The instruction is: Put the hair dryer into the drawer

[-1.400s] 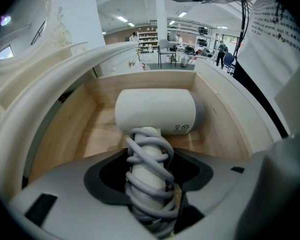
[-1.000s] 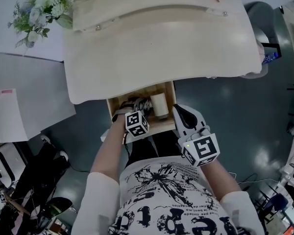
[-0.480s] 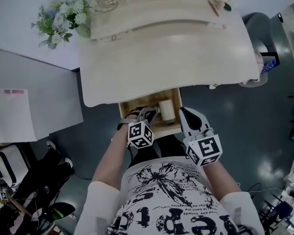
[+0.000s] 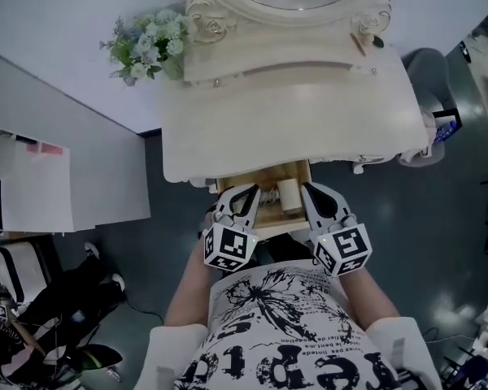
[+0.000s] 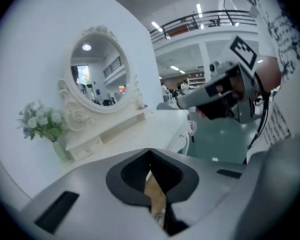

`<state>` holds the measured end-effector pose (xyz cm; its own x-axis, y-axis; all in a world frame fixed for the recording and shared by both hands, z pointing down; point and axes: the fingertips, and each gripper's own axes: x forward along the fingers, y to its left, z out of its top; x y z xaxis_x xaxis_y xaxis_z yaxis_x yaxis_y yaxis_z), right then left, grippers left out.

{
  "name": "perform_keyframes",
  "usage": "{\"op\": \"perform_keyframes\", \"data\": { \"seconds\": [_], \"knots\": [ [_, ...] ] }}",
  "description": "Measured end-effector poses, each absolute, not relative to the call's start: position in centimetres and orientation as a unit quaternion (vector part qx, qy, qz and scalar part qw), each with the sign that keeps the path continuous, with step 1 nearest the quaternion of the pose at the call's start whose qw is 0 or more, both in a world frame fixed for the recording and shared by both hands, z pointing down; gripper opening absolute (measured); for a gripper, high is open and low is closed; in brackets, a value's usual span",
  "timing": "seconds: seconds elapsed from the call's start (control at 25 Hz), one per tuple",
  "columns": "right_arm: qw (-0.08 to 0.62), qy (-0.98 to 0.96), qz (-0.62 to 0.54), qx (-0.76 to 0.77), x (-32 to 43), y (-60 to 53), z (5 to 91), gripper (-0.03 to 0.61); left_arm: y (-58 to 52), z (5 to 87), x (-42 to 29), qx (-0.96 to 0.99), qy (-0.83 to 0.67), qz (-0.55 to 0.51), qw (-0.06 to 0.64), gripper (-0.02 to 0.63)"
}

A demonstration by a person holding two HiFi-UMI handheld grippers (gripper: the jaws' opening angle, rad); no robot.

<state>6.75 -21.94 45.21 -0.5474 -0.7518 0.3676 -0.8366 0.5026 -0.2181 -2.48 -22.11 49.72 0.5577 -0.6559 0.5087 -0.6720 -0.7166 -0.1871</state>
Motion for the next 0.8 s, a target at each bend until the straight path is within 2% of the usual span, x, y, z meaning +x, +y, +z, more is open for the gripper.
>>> {"op": "perform_keyframes", "data": {
  "seconds": [0.28, 0.44, 0.64, 0.8],
  "knots": [
    [0.097, -0.880, 0.123, 0.449, 4.8, -21.9, 40.9, 0.009, -21.4, 40.4, -7.8, 0.854, -0.493, 0.167, 0.000, 0.021],
    [0.075, -0.884, 0.082, 0.454, 3.7, -22.1, 38.7, 0.009, -20.7, 38.2, -10.4, 0.843, -0.522, 0.131, -0.001, 0.021],
    [0.069, -0.895, 0.033, 0.440, 1.8, -21.3, 36.8, 0.009, -19.8, 36.5, -12.6, 0.841, -0.535, 0.053, 0.057, 0.021],
    [0.066, -0.897, 0.019, 0.436, 0.9, -21.1, 35.9, 0.009, -19.6, 35.7, -13.0, 0.839, -0.540, 0.055, 0.029, 0.021]
  ]
}}
